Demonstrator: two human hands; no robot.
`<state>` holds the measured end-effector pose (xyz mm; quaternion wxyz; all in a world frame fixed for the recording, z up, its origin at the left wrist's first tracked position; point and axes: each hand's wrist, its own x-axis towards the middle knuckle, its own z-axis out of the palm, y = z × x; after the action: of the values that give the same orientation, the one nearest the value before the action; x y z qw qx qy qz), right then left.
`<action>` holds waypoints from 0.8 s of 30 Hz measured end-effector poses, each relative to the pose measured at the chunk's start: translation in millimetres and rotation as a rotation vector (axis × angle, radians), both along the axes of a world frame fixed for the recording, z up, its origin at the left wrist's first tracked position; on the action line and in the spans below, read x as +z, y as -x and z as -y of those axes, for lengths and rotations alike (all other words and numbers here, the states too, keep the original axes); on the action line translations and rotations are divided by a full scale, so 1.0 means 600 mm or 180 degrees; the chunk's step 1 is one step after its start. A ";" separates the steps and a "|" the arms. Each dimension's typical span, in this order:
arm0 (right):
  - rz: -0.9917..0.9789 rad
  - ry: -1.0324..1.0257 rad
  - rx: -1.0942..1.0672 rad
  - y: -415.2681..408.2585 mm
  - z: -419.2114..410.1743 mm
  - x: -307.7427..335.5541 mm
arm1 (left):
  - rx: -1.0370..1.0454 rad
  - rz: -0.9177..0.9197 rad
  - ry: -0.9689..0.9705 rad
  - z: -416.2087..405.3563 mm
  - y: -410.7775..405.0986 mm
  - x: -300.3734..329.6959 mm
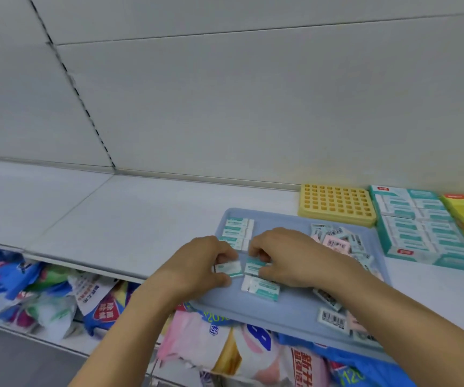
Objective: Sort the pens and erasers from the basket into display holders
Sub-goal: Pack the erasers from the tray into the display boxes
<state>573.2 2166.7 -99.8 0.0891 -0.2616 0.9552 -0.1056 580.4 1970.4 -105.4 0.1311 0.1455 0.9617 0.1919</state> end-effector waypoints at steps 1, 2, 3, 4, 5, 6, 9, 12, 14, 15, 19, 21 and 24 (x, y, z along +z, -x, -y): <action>0.0018 -0.0065 0.0012 0.001 0.006 0.002 | -0.0004 0.0017 -0.0001 0.001 0.003 0.000; 0.0042 -0.0097 0.0026 0.003 0.010 0.003 | -0.0014 -0.0004 -0.0013 0.001 0.006 -0.001; 0.0068 -0.0090 0.0040 0.003 0.011 0.003 | -0.0041 -0.0059 -0.0008 0.002 0.009 -0.001; 0.0091 -0.0045 0.0046 0.003 0.008 0.002 | -0.0066 -0.0128 0.0000 0.002 0.011 -0.003; 0.0104 0.0069 0.0021 0.002 0.002 0.001 | -0.0084 -0.0194 -0.0031 0.002 0.012 -0.006; 0.0111 0.0297 -0.0078 0.001 -0.008 -0.001 | -0.0076 -0.0261 -0.0156 0.001 0.012 -0.010; 0.0256 0.1825 -0.0971 -0.003 -0.046 0.007 | 0.0299 -0.0294 -0.1394 -0.017 0.010 -0.015; 0.0901 0.3345 -0.1666 -0.009 -0.091 0.025 | 0.0640 0.0233 -0.2937 -0.067 0.009 -0.005; 0.1225 0.3801 -0.1697 -0.015 -0.121 0.033 | 0.0608 0.0628 -0.3468 -0.106 0.014 0.003; 0.1304 0.3889 -0.1674 -0.019 -0.135 0.036 | 0.0564 0.0771 -0.3641 -0.124 0.016 0.007; 0.1267 0.3979 -0.1829 -0.027 -0.188 0.034 | 0.0460 0.0960 -0.3844 -0.188 0.032 0.013; 0.0988 0.3874 -0.1940 -0.028 -0.218 0.032 | 0.0360 0.0993 -0.3766 -0.214 0.038 0.012; -0.0172 0.3375 -0.2495 -0.022 -0.287 0.032 | 0.0226 0.1019 -0.3703 -0.246 0.047 0.012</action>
<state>586.3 2339.0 -80.7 -0.1209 0.0946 0.8002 -0.5798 552.2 2117.9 -98.1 0.1666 0.1305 0.6715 0.7102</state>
